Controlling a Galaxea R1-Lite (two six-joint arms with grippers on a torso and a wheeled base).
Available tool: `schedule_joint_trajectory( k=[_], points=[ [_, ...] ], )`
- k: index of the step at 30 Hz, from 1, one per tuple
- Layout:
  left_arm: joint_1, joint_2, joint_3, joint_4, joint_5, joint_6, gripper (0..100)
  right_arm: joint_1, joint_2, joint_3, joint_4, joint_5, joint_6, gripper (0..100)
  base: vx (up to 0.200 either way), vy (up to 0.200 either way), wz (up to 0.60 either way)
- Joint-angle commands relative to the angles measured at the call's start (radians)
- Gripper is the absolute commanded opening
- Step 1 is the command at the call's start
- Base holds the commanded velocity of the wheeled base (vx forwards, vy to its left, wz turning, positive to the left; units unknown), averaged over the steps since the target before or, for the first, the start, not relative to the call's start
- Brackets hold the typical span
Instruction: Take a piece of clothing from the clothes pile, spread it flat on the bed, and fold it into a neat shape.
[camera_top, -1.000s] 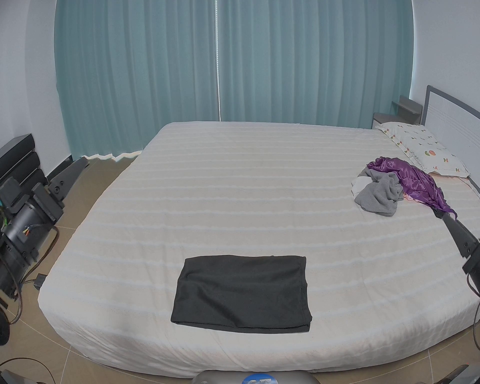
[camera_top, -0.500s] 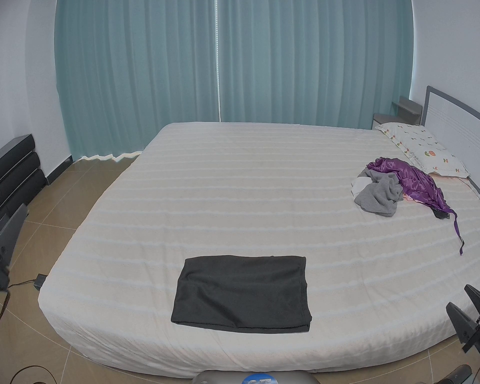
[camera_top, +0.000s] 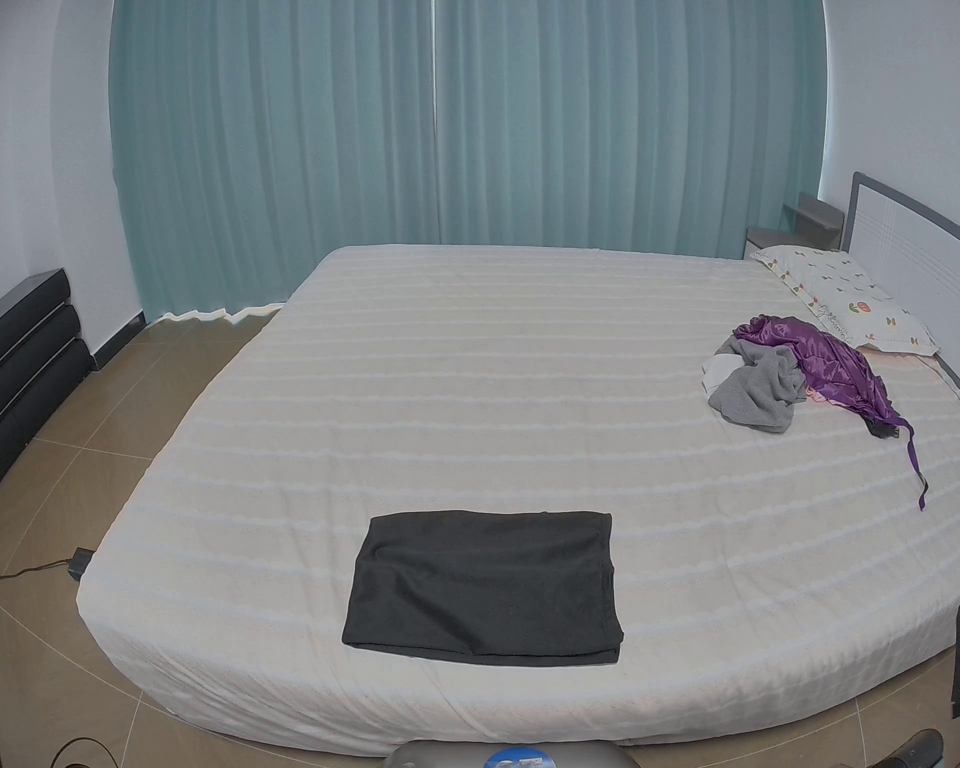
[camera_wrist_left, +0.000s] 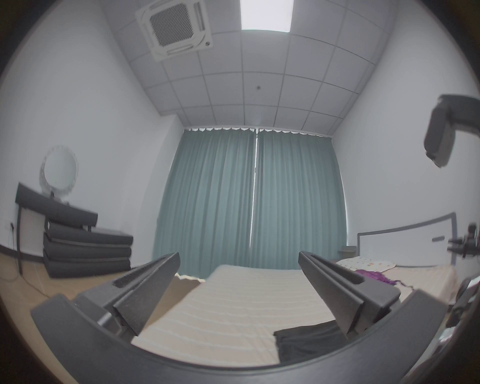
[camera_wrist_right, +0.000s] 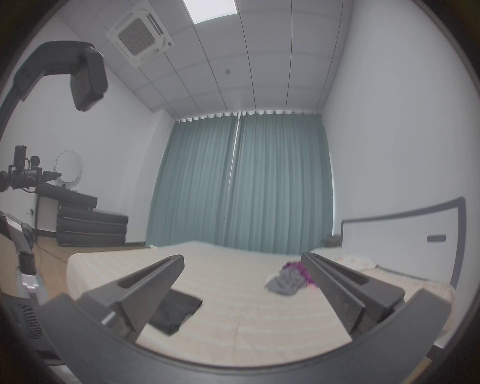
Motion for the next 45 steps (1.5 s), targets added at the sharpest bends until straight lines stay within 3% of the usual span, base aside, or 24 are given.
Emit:
schedule_joint_trajectory(
  k=[1, 4, 12, 13, 17, 23, 27, 38, 42, 45],
  points=[
    [0.034, -0.109, 0.149, -0.115, 0.016, 0.099, 100, -0.001, -0.051, 0.129, -0.126, -0.030, -0.019, 100, 0.000, 0.000, 0.00],
    [0.036, -0.109, 0.273, -0.223, 0.006, 0.119, 100, -0.001, -0.051, 0.129, -0.037, -0.058, -0.018, 100, 0.000, 0.000, 0.00],
    [0.034, -0.109, 0.273, -0.117, -0.017, 0.114, 100, -0.001, -0.051, 0.127, 0.149, -0.130, 0.005, 100, 0.000, 0.000, 0.00],
    [0.036, -0.109, 0.273, -0.003, -0.063, 0.114, 100, -0.001, -0.051, 0.127, 0.141, -0.125, 0.048, 100, 0.000, 0.000, 0.00],
    [0.034, -0.109, 0.273, 0.116, -0.071, 0.114, 100, -0.005, -0.050, 0.117, 0.251, -0.159, 0.109, 100, 0.000, 0.000, 0.00],
    [0.034, -0.109, 0.273, 0.153, -0.155, 0.071, 100, -0.005, -0.051, 0.124, 0.221, -0.141, 0.086, 100, 0.000, 0.000, 0.00],
    [0.034, -0.109, 0.273, 0.156, -0.169, 0.052, 100, -0.005, -0.050, 0.124, 0.219, -0.125, 0.086, 100, 0.000, 0.000, 0.00],
    [0.034, -0.109, 0.273, 0.156, -0.149, 0.013, 100, -0.002, -0.051, 0.124, 0.219, -0.125, 0.085, 100, 0.000, 0.000, 0.00],
    [0.034, -0.109, 0.270, 0.250, -0.050, 0.067, 100, -0.002, -0.051, 0.124, 0.219, -0.125, 0.086, 100, 0.000, 0.000, 0.00],
    [0.034, -0.109, 0.273, 0.224, -0.083, 0.070, 100, -0.002, -0.051, 0.124, 0.219, -0.124, 0.088, 100, 0.000, 0.000, 0.00]
  ],
)
